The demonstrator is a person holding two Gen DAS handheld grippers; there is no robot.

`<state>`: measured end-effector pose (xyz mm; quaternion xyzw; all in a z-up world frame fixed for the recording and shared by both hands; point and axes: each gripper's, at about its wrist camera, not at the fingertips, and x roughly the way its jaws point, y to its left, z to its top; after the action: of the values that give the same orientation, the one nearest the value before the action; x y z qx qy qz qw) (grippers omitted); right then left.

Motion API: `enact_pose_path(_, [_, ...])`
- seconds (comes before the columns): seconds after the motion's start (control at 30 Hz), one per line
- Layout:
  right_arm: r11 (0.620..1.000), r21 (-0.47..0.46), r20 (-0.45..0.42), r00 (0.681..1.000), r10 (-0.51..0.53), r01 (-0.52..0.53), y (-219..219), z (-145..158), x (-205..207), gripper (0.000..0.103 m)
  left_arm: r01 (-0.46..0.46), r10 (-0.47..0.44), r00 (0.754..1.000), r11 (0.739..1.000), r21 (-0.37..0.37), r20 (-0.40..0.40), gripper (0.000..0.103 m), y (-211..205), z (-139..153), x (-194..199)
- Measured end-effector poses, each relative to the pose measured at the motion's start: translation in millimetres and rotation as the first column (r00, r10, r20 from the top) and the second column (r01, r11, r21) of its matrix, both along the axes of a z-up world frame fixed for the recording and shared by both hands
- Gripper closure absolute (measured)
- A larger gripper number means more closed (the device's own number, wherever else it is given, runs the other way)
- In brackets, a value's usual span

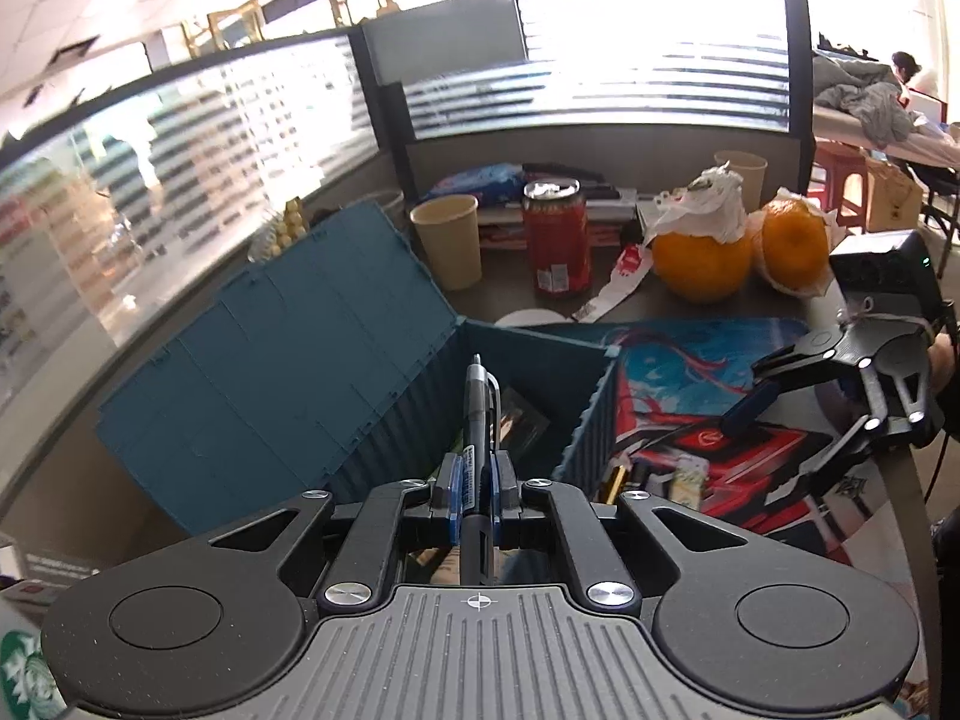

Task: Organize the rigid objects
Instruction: 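Carry the marker into the teal box and open the left tool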

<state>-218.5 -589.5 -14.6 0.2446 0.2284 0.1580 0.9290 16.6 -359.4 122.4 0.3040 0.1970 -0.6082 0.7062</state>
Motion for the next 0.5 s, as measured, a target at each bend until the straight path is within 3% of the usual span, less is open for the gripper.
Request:
enact_pose_path(0.33, [1.0, 0.002, 0.0, 1.0, -0.001, 0.001, 0, 0, 0, 0.0, 0.003, -0.001, 0.999, 0.999, 0.039, -0.055, 0.095, -22, -24, 29])
enact_pose_path(0.5, [1.0, 0.002, 0.0, 1.0, -0.001, 0.001, -1, 0, 0, 0.0, 0.004, -0.002, 0.998, 1.0, 0.024, -0.067, 0.094, -20, -24, 27])
